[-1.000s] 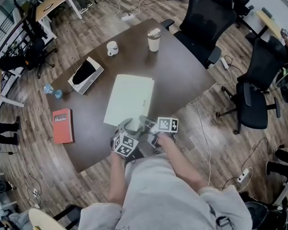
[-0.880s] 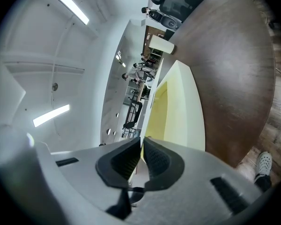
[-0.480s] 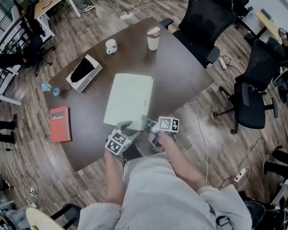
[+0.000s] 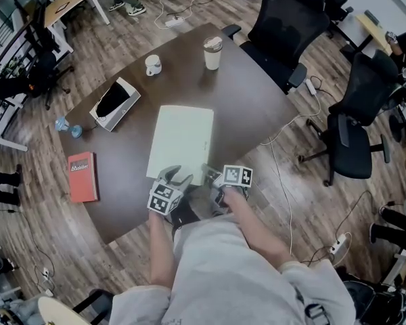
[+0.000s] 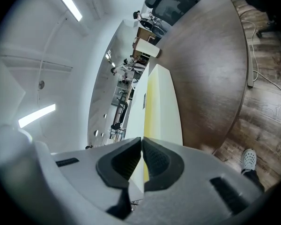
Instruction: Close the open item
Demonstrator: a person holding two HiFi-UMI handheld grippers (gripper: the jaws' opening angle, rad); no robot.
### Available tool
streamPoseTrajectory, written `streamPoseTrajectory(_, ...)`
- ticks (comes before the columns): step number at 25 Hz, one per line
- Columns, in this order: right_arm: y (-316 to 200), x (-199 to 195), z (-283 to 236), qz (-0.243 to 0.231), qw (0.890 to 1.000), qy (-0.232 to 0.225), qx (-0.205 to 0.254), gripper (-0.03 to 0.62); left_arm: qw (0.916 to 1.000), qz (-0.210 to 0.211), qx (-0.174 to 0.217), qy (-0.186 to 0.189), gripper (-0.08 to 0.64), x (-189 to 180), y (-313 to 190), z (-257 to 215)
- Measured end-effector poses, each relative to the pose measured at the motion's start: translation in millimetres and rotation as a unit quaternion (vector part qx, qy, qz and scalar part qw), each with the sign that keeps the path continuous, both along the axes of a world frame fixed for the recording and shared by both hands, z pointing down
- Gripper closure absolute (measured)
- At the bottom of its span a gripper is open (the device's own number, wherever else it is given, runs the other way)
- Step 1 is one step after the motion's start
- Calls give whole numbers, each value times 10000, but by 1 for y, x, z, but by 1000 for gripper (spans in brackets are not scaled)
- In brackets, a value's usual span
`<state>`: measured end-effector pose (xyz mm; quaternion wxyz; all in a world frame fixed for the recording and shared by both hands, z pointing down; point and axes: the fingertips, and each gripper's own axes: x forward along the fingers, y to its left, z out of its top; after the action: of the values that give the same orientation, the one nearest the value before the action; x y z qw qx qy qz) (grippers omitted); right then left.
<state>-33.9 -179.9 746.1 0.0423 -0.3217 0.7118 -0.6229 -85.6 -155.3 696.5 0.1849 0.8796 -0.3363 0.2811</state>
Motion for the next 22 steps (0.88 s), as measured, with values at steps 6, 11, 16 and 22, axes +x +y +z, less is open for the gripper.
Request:
streamPoseTrajectory(6, 1, 7, 9, 78, 9997, 232, -76, 578, 9992, -392, -24, 113, 357, -3, -28, -1)
streamPoseTrajectory(11, 3, 13, 15, 46, 9988, 463, -119, 577, 9980, -583, -196, 151, 364, 1, -44, 10)
streamPoseTrajectory(16, 0, 16, 18, -29, 9978, 652, -109, 575, 9956, -708, -601, 97, 374, 6, -59, 33)
streamPoseTrajectory(22, 2, 19, 20, -272, 9944, 1021, -75, 574, 9953, -584, -723, -259, 408, 6, -62, 45)
